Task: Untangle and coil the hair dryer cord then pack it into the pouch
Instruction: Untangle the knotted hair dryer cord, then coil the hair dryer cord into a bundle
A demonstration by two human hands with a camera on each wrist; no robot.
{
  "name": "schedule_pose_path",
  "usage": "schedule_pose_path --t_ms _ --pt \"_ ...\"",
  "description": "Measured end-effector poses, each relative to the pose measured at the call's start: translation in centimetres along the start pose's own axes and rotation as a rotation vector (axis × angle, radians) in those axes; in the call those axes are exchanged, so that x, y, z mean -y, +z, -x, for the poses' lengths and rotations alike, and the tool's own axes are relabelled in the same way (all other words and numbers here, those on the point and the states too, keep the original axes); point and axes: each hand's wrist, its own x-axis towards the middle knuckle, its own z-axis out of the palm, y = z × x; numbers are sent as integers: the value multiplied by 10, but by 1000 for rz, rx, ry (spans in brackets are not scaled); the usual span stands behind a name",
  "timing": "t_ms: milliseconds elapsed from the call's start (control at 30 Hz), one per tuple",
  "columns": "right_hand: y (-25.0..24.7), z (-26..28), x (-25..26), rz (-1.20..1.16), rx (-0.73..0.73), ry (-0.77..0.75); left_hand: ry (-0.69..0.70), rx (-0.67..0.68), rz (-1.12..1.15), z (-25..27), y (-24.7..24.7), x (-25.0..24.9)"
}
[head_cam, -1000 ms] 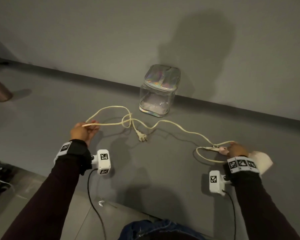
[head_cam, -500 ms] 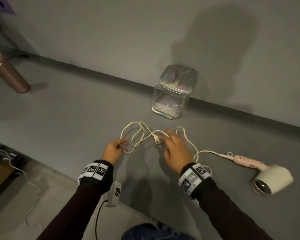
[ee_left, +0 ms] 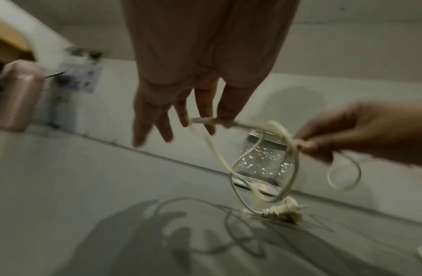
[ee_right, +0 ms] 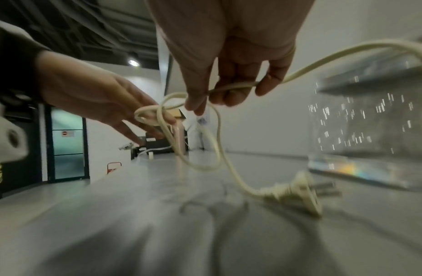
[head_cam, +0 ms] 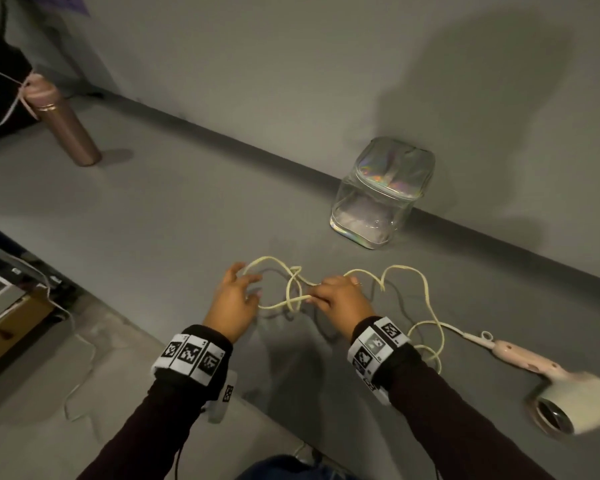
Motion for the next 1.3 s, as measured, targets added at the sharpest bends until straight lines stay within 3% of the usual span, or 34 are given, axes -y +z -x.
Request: schedule_pose_path --t_ms 100,167,233,300,367,433,467,633,733,833,900,967,1033,1100,1167,1233,1300 --pt "-7 13 8 135 -210 -132 43 173 -271 1 15 -26" --pt "-9 21 15 155 -257 -198 51 247 -223 -2 30 -44" --pt "-16 30 9 120 -261 -175 37 191 -10 -9 39 -54" --pt "-32 44 -11 -7 -350 3 -27 20 172 -19 34 -53" --pt "-54 64 -39 -283 -542 334 -134 -136 233 -33 16 -34" --pt "-74 85 -66 -506 -761 615 -270 -234 329 -45 -1 -8" --pt "-80 93 -75 -540 -822 686 -310 -261 383 -48 -6 2" --pt "-68 104 -83 -524 -820 794 -340 -384 505 -58 -15 23" --pt "-58 101 -68 -654 -654 656 -371 -323 491 -65 -13 35" --pt "-54 110 -52 -561 -503 461 -525 -153 101 -67 -4 41" --pt "-59 121 -54 -477 -568 452 -576 -208 -97 -56 4 23" --pt "-68 139 -69 -450 -691 561 -395 -337 -158 -45 18 -9" --pt "-74 159 -90 -463 -761 726 -34 -329 -143 -27 45 -48" --pt "-76 173 -108 -495 -713 853 300 -135 -69 -5 84 -83" --pt "-70 174 -125 -454 -563 875 548 165 -17 17 127 -110" --pt "-60 163 -141 -308 -351 806 729 476 -60 36 169 -133" --pt "-49 150 -153 -167 -113 728 841 670 -172 45 205 -147"
